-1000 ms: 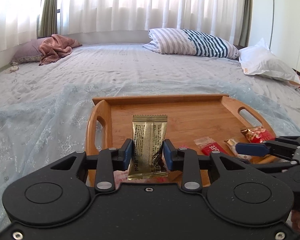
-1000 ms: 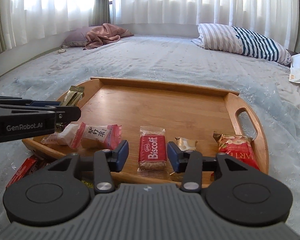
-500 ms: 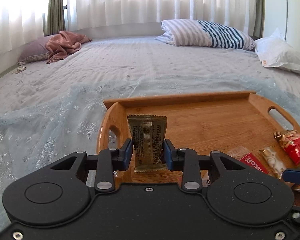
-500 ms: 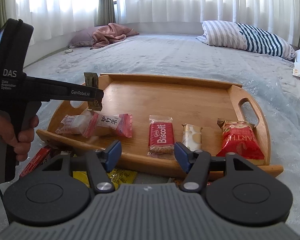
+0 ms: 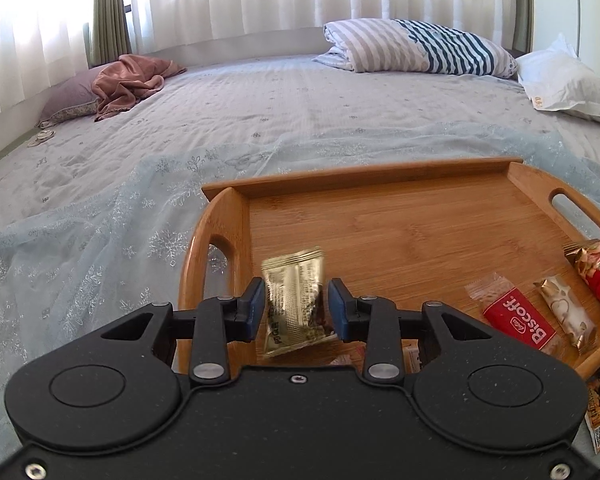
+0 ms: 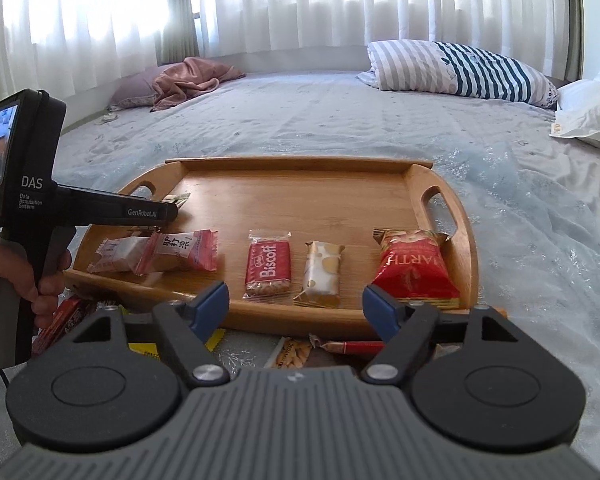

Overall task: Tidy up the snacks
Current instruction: 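Lower the gold foil packet onto the tray and open the left tool, then move both open tools back to the snack pile beside the tray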

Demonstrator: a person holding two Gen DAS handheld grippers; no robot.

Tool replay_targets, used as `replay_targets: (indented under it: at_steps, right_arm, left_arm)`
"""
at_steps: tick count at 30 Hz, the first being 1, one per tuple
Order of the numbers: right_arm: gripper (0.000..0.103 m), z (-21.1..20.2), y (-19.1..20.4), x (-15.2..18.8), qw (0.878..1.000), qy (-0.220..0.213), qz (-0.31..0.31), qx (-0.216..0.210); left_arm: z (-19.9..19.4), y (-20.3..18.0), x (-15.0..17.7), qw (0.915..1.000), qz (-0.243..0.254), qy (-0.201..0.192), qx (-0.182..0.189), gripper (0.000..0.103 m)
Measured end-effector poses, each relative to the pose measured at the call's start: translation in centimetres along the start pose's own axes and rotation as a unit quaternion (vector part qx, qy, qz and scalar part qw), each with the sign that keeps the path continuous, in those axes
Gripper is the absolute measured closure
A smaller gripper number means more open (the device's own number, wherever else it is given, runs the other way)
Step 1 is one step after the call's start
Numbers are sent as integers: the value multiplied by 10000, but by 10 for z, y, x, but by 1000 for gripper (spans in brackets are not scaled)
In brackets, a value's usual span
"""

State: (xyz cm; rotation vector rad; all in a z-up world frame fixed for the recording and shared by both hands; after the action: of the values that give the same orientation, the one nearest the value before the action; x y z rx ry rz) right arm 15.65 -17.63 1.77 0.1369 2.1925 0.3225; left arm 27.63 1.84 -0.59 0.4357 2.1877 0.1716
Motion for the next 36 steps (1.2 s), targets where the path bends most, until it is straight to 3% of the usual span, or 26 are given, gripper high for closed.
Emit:
replay_targets:
  at_steps: [13, 17, 19, 24, 29, 36]
  right_arm:
    - [11, -17, -5, 5, 9997, -17, 137, -209]
    - [0, -24, 0, 11, 9998, -35, 45, -174]
    - [0, -28, 1, 13, 9998, -30, 24, -176]
    - [0, -36, 5, 16, 9999, -51, -39, -134]
    - [0, -43, 8, 21, 9999, -47, -66, -122]
    - [0, -46, 13, 31, 9999, 71, -105, -115]
  left_arm:
    - [-26, 2, -4, 9996, -33, -123, -268, 59]
    - [-42, 0, -6, 9993, -61, -255, -250, 49]
    - [-50, -1, -7, 9991, -62, -333, -245, 42]
    - [-71, -6, -7, 9985, -21, -466, -283, 14]
    - [-91, -8, -5, 9981, -72, -589, -189, 0]
    - [-113, -2, 0, 9973, -258, -675, -126, 0]
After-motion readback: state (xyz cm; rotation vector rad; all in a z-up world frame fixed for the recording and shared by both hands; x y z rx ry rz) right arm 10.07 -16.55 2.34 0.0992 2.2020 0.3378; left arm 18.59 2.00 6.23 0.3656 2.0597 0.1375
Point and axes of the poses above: each gripper's, at about its wrist camera, not at the fingertips, and z roughly the way its jaws point, y to its left, x to its underside, the point moved 5 cm from there along z, roughly the way its jaws point, and after that the axes turned 15 degrees about z, right-handed, at the moved point
